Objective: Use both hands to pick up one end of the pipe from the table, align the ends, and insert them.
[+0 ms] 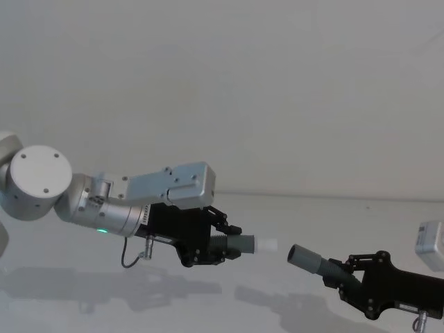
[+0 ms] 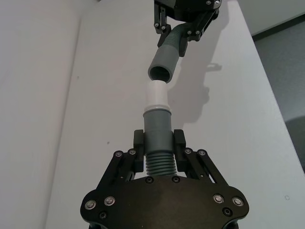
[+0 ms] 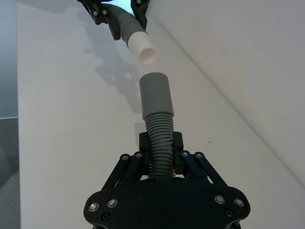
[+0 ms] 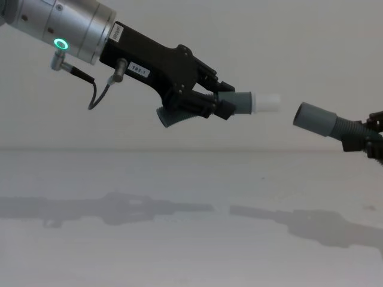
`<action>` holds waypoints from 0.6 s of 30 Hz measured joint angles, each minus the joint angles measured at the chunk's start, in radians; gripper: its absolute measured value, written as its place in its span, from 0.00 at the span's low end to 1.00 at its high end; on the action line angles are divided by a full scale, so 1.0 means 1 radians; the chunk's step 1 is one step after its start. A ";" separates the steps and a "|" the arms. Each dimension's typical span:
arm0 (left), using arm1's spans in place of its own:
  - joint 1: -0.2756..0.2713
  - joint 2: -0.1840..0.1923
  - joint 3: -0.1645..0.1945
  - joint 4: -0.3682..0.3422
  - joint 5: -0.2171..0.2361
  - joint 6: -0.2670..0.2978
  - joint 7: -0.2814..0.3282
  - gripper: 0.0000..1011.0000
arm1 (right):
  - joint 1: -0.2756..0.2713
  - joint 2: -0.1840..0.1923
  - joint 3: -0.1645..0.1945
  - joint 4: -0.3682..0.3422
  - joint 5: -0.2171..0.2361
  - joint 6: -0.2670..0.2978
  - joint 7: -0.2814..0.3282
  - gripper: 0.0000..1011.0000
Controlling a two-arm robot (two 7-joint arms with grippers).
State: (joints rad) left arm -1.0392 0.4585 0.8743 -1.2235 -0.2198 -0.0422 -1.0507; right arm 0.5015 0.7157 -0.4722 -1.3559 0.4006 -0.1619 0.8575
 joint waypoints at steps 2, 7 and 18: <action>-0.005 -0.006 0.004 0.012 -0.003 -0.005 -0.006 0.32 | 0.001 0.001 -0.001 0.000 0.001 0.000 0.000 0.24; -0.013 -0.017 0.010 0.031 -0.008 -0.016 -0.014 0.32 | 0.005 0.002 -0.005 -0.002 0.006 -0.005 0.002 0.24; -0.030 -0.035 0.019 0.066 -0.016 -0.040 -0.019 0.32 | 0.010 0.005 -0.016 -0.002 0.008 -0.011 0.006 0.24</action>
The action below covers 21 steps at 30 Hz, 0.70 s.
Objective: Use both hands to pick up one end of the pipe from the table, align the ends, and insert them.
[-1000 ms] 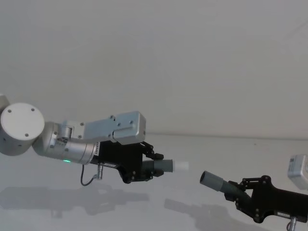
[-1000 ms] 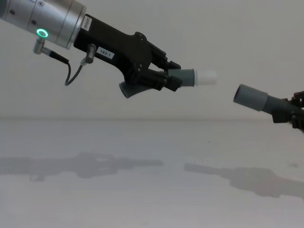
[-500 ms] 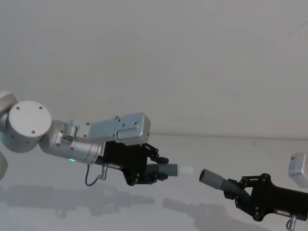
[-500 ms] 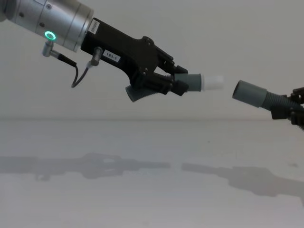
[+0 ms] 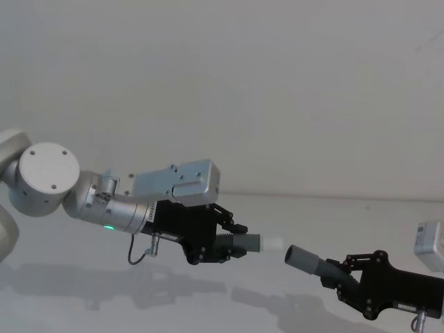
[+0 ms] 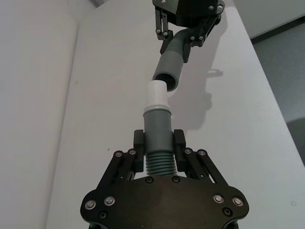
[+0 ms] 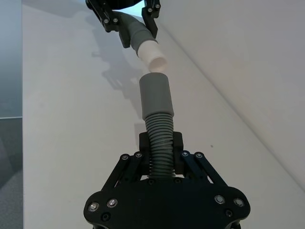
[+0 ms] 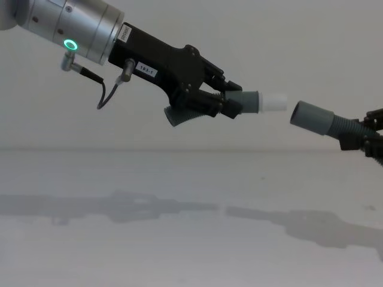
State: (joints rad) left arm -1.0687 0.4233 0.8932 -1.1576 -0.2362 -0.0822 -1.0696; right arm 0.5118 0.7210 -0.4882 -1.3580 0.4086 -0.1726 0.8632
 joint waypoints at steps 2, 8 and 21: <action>-0.002 -0.002 0.001 0.004 -0.001 -0.003 0.000 0.32 | 0.001 0.000 -0.001 0.001 0.000 -0.001 0.000 0.24; -0.008 -0.009 0.004 0.017 -0.006 -0.014 -0.001 0.32 | 0.002 0.001 -0.004 0.002 0.000 -0.001 0.001 0.24; -0.016 -0.021 0.008 0.041 -0.016 -0.031 -0.002 0.32 | 0.012 -0.003 -0.007 0.008 0.000 -0.002 0.003 0.24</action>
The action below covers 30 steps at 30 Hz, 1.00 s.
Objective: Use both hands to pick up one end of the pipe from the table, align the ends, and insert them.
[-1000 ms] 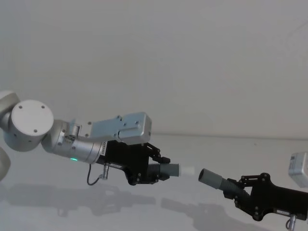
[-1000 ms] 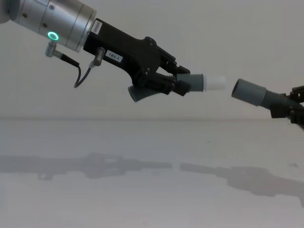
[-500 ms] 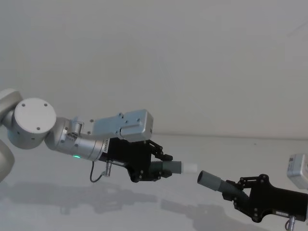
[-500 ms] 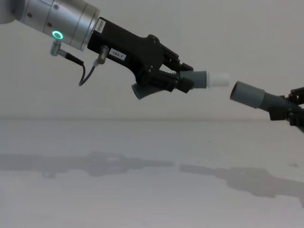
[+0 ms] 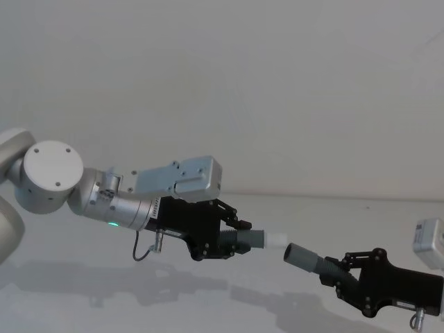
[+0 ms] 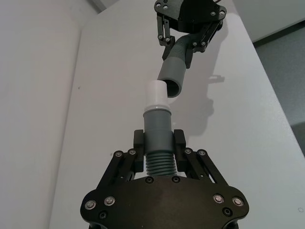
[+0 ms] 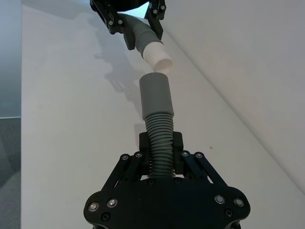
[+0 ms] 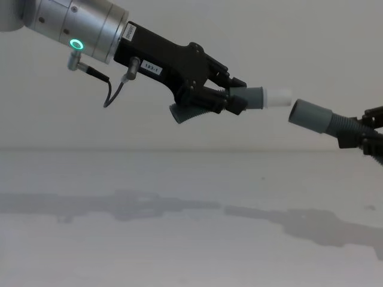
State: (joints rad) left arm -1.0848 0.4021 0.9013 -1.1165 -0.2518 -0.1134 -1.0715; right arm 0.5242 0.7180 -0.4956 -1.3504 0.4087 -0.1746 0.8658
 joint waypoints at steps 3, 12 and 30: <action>-0.001 -0.001 0.001 0.003 -0.001 -0.001 0.000 0.32 | 0.002 -0.001 0.000 0.001 0.002 0.000 0.000 0.24; -0.003 -0.002 0.002 0.005 0.001 0.000 0.002 0.32 | 0.009 -0.002 -0.001 0.004 0.010 0.005 0.003 0.24; -0.014 -0.021 0.006 0.035 0.003 -0.010 -0.002 0.32 | 0.019 -0.003 -0.002 0.008 0.024 0.012 0.009 0.24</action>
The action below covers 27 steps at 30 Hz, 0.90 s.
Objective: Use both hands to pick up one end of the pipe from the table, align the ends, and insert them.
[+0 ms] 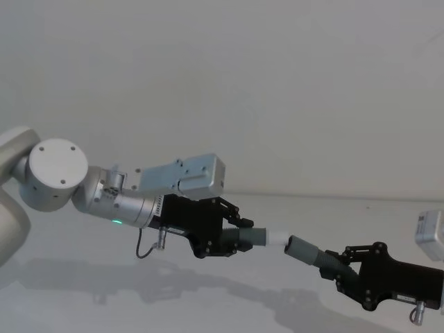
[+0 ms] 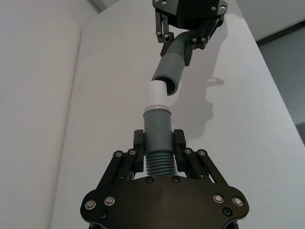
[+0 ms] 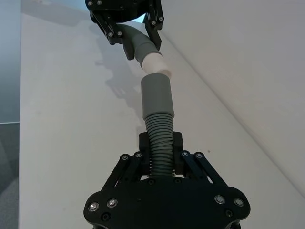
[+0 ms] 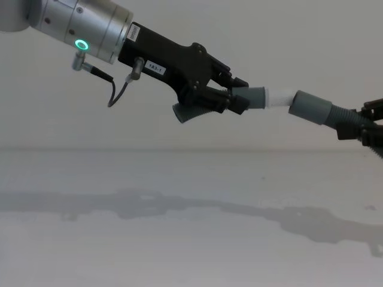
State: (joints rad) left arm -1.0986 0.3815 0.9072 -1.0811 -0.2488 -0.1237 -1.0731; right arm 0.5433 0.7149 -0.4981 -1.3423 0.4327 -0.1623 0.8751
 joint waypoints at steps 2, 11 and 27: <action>-0.002 -0.004 0.001 0.006 0.000 -0.005 -0.002 0.32 | 0.001 0.000 0.000 0.000 0.001 0.001 0.000 0.24; -0.006 -0.018 0.003 0.023 -0.002 -0.018 -0.009 0.32 | 0.005 0.000 -0.002 -0.002 0.009 0.008 0.002 0.24; -0.005 -0.012 0.007 0.008 -0.003 -0.009 -0.012 0.32 | 0.010 0.003 -0.004 -0.006 0.006 -0.006 0.004 0.24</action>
State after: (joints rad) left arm -1.1039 0.3695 0.9144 -1.0729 -0.2516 -0.1329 -1.0853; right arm 0.5529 0.7180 -0.5025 -1.3482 0.4384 -0.1688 0.8794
